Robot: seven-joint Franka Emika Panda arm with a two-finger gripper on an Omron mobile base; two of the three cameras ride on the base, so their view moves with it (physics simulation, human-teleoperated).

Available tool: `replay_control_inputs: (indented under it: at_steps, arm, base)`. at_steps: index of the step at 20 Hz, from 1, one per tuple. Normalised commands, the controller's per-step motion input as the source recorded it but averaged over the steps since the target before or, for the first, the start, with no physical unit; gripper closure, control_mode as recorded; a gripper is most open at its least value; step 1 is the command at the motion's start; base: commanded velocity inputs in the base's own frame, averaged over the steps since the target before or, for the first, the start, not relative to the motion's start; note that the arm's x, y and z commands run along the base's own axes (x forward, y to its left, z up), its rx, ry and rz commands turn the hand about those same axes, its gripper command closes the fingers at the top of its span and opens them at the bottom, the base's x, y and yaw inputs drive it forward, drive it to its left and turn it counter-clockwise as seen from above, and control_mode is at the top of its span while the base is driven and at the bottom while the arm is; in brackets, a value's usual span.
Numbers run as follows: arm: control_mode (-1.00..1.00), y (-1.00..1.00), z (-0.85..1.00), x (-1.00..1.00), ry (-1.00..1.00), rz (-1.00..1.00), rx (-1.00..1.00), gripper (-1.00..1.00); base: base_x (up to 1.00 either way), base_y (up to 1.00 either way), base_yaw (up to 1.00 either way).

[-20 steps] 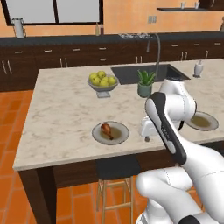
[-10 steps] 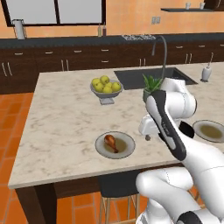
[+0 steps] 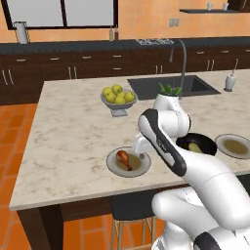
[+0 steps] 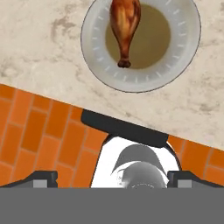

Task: Pick the chicken drumstick and potato from their plates and place them in the bowl. Then put the bowl in the fridge.

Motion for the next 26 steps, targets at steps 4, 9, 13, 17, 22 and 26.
replay_control_inputs:
  at_steps: [4,9,13,17,22,26]
  arm:
    - [-1.0,0.32,-0.37,1.0,0.0,0.0,0.0,-1.0]
    - [-1.0,0.28,-0.49,0.74,0.01,0.0,0.0,-1.0]
    - [-1.0,0.26,-0.53,0.63,0.0,0.0,-0.02,-1.0]
    - [-1.0,-0.03,-0.54,0.55,0.0,0.0,0.0,-1.0]
    - [-1.0,0.03,-0.53,0.47,0.0,0.0,0.0,-1.0]
    - [-1.0,0.1,-0.5,0.26,0.0,0.0,0.0,-1.0]
  base:
    - [0.0,0.0,0.0]
    - [0.0,0.0,0.0]
    - [0.0,0.0,0.0]
    - [0.0,0.0,0.0]
    - [0.0,0.0,0.0]
    - [0.0,0.0,0.0]
